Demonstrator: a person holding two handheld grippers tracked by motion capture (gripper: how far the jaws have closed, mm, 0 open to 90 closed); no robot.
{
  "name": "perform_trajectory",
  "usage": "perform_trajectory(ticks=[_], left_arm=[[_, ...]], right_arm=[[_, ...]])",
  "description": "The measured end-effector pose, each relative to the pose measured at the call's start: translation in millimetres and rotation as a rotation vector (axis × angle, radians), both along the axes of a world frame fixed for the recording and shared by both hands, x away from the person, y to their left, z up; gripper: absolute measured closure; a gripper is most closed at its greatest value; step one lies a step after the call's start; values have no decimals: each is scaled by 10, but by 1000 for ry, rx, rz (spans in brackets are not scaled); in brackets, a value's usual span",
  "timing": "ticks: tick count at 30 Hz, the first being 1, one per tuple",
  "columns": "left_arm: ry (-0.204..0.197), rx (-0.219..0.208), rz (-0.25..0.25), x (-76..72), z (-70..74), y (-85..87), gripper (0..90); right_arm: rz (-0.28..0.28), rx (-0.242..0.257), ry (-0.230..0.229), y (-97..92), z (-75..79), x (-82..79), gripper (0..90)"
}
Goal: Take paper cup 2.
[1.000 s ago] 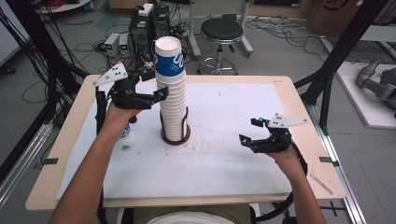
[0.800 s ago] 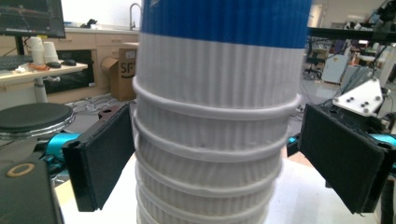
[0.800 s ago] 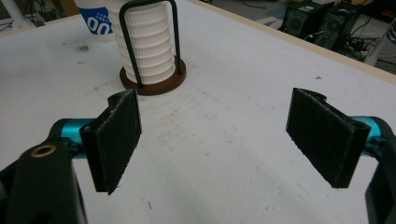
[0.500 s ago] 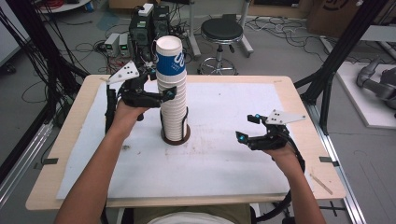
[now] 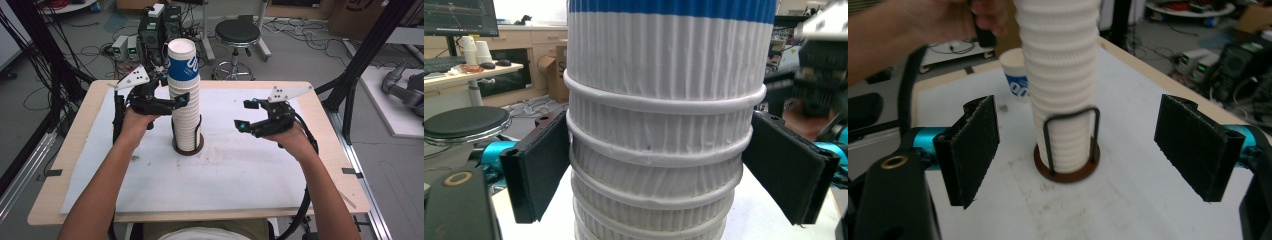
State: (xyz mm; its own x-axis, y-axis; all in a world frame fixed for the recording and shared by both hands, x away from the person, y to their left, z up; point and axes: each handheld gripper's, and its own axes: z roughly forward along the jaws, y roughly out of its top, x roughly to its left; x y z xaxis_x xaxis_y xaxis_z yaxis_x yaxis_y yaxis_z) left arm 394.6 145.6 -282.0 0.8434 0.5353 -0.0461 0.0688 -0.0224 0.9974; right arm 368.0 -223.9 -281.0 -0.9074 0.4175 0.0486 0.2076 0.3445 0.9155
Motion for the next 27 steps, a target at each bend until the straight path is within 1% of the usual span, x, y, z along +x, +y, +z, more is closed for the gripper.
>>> perform_trajectory(ticks=[2,3,4,5,6,8,10,11,13,14,17,19,21,23,27], left_arm=[[1,1,0,2,2,-2,140],[2,1,0,2,3,-3,140],[2,1,2,3,4,-5,140],[2,1,3,3,5,-8,140],[3,4,3,1,7,-9,140],[2,3,6,-1,10,-16,140],[4,2,7,-1,10,-16,139],[3,3,6,0,10,-16,140],[3,3,5,1,10,-15,139],[3,3,6,0,10,-16,140],[3,7,6,0,12,-19,140],[4,7,7,-1,12,-20,140],[3,7,7,-1,13,-19,140],[3,7,6,-1,14,-20,140],[1,13,3,-1,17,-17,140]], right_arm=[[37,-7,-12,131,164,51,185],[48,-3,-16,193,237,75,184],[57,-4,-30,253,310,99,184],[68,-7,-32,314,382,124,184],[83,-10,-51,371,451,153,184],[91,-18,-60,475,576,210,185],[88,-24,-80,561,682,276,184],[96,-18,-73,597,730,309,185],[98,-18,-72,657,809,364,184],[102,-13,-63,702,863,397,185],[120,-13,-73,824,1005,465,185],[122,-20,-87,927,1099,506,184],[133,-34,-89,1040,1177,540,184],[133,-50,-92,1150,1233,584,184],[154,-83,-71,1318,1285,662,185]])
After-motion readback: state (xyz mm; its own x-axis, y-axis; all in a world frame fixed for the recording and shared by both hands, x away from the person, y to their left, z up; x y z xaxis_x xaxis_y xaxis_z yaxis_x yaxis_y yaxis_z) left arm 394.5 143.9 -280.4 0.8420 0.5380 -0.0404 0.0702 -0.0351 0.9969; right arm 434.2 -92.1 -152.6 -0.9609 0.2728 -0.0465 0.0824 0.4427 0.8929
